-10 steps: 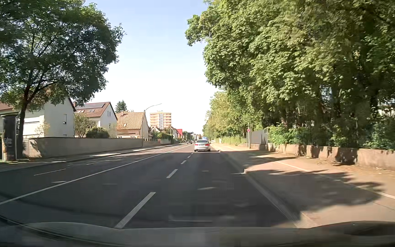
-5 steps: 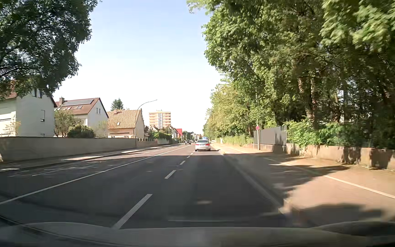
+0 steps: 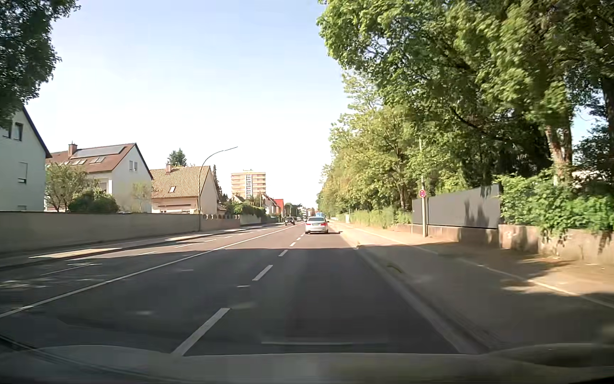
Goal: Follow the waypoints while adhering to traffic rules and regulations
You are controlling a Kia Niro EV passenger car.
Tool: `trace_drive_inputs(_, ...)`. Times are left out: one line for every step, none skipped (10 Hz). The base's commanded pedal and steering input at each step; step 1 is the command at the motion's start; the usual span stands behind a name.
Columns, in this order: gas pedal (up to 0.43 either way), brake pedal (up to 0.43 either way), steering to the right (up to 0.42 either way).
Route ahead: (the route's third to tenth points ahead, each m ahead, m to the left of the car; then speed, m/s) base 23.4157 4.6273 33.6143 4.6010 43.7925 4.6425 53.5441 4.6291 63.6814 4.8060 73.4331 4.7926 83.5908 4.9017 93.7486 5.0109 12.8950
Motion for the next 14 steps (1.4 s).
trace_drive_inputs(0.087,0.0,-0.006)
trace_drive_inputs(0.087,0.0,-0.006)
trace_drive_inputs(0.087,0.0,-0.006)
trace_drive_inputs(0.087,0.0,-0.006)
trace_drive_inputs(0.087,0.0,-0.006)
trace_drive_inputs(0.087,0.0,-0.006)
trace_drive_inputs(0.079,0.0,-0.006)
trace_drive_inputs(0.079,0.0,-0.006)
trace_drive_inputs(0.079,0.0,-0.006)
trace_drive_inputs(0.079,0.0,-0.005)
trace_drive_inputs(0.079,0.0,-0.005)
trace_drive_inputs(0.079,0.0,-0.004)
trace_drive_inputs(0.079,0.0,-0.004)
trace_drive_inputs(0.079,0.0,-0.003)
